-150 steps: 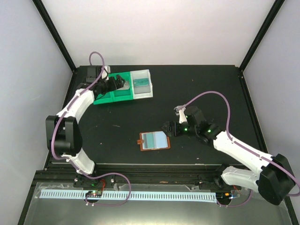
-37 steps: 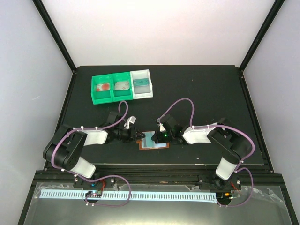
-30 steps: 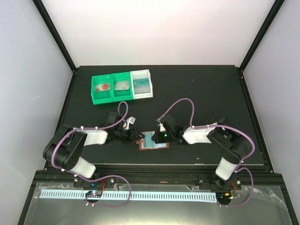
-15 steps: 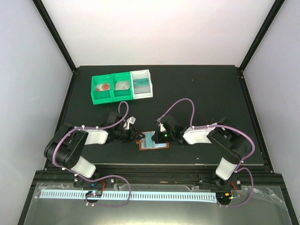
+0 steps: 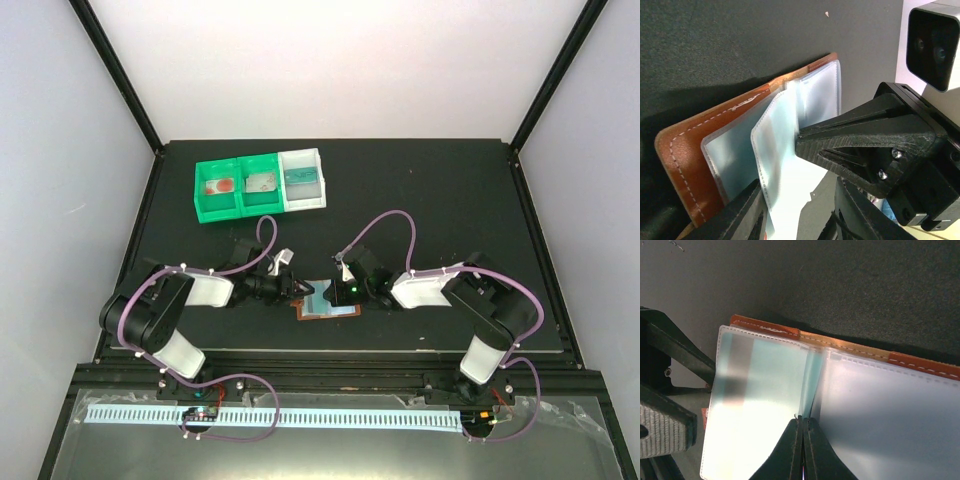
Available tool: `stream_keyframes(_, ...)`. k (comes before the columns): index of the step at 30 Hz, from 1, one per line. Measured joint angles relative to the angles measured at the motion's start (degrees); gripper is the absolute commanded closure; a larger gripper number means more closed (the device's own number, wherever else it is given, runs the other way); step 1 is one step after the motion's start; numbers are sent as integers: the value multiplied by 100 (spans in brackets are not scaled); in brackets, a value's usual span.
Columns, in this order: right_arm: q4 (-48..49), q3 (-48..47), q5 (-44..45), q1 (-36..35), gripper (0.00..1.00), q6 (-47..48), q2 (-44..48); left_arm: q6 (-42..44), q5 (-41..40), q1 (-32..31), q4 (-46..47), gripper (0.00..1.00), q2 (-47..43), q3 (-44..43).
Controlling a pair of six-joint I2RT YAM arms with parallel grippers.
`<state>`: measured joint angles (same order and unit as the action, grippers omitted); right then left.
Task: Take the credit cards out of the card holder
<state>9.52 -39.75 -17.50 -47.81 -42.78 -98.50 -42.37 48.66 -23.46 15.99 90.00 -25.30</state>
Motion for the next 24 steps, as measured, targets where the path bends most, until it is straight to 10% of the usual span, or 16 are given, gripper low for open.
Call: stream_keyframes(24, -376, 90, 94, 0, 84, 42, 321, -46, -42, -66, -321, 81, -404, -15)
